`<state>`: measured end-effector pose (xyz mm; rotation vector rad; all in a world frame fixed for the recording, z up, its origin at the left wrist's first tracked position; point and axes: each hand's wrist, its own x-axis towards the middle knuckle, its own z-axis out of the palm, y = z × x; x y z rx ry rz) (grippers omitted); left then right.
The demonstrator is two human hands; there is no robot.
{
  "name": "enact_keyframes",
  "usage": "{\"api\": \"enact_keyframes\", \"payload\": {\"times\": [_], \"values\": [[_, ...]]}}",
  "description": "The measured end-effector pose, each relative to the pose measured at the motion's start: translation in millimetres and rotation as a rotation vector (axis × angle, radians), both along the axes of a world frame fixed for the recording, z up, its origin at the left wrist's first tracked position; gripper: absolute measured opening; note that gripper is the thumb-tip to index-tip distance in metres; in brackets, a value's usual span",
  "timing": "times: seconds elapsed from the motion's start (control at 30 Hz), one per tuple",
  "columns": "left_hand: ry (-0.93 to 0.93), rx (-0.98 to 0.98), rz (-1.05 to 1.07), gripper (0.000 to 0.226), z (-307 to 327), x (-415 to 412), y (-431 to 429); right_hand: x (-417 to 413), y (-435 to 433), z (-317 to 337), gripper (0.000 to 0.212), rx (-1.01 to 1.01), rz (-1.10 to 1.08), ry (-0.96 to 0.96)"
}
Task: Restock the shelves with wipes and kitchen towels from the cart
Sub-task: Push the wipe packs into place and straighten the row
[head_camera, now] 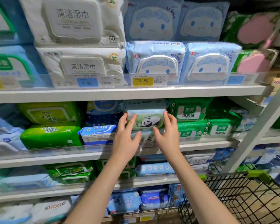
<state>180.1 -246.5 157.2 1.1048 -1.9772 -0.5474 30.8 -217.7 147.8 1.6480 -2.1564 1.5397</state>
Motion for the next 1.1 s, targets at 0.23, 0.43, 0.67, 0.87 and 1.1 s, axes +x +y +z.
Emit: {"api": "enact_keyframes", "payload": {"times": [0.23, 0.43, 0.67, 0.87, 1.1], "values": [[0.036, 0.065, -0.047, 0.059, 8.3, 24.1, 0.6, 26.3, 1.9, -3.4, 0.053, -0.022, -0.073, -0.012], [0.147, 0.024, 0.104, 0.043, 3.4, 81.6, -2.6, 59.5, 5.0, -9.9, 0.039, -0.083, -0.093, 0.025], [0.183, 0.076, 0.280, 0.037, -0.2, 184.3, -18.6, 160.3, -9.5, -6.5, 0.027, -0.035, 0.191, -0.066], [0.120, 0.103, 0.380, 0.038, 1.5, 282.3, -39.1, 259.3, -46.4, -3.5, 0.032, 0.097, 0.299, 0.007], [-0.054, 0.219, 0.240, 0.047, -7.7, 341.6, -67.9, 301.1, -78.2, -25.8, 0.047, 0.233, 0.222, 0.131]]}}
